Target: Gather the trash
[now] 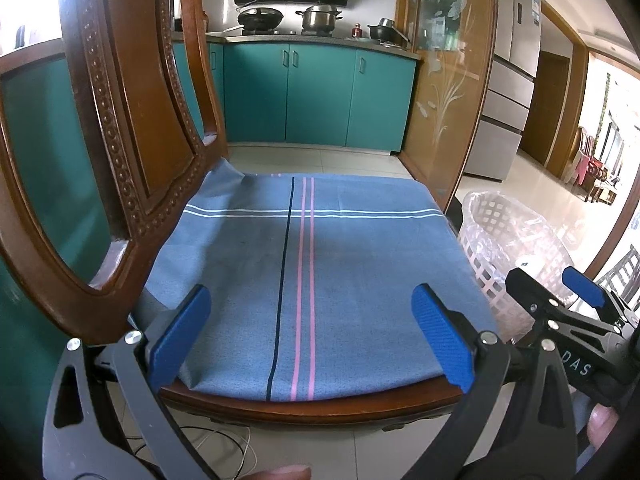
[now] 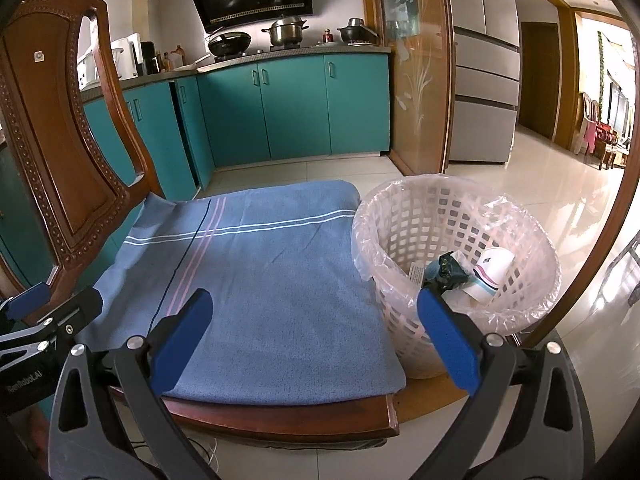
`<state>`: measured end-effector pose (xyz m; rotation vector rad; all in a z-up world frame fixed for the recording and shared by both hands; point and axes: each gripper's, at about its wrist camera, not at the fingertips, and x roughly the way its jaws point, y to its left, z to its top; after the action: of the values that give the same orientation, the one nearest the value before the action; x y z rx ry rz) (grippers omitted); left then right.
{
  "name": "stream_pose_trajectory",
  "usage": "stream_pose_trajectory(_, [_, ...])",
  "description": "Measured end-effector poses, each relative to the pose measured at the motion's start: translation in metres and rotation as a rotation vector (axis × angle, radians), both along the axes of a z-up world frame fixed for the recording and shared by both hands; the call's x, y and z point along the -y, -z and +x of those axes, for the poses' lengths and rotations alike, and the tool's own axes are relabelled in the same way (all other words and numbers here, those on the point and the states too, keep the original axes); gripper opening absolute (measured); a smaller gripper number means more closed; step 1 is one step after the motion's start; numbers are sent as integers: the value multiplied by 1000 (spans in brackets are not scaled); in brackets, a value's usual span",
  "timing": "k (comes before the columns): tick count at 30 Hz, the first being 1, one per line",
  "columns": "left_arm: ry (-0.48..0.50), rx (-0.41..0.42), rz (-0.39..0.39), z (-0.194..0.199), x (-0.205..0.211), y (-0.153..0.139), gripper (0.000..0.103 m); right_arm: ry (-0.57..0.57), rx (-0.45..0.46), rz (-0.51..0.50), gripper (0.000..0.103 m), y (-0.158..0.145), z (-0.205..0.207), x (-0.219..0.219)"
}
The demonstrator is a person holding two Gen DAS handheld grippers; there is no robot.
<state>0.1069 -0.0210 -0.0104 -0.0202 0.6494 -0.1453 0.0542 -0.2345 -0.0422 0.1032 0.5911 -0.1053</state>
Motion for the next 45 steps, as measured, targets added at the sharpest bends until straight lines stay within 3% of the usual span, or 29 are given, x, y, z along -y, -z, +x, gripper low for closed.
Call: stream_pose_trajectory(45, [8, -4, 4, -3, -1, 0, 100, -13, 3, -11, 100, -1, 2, -4])
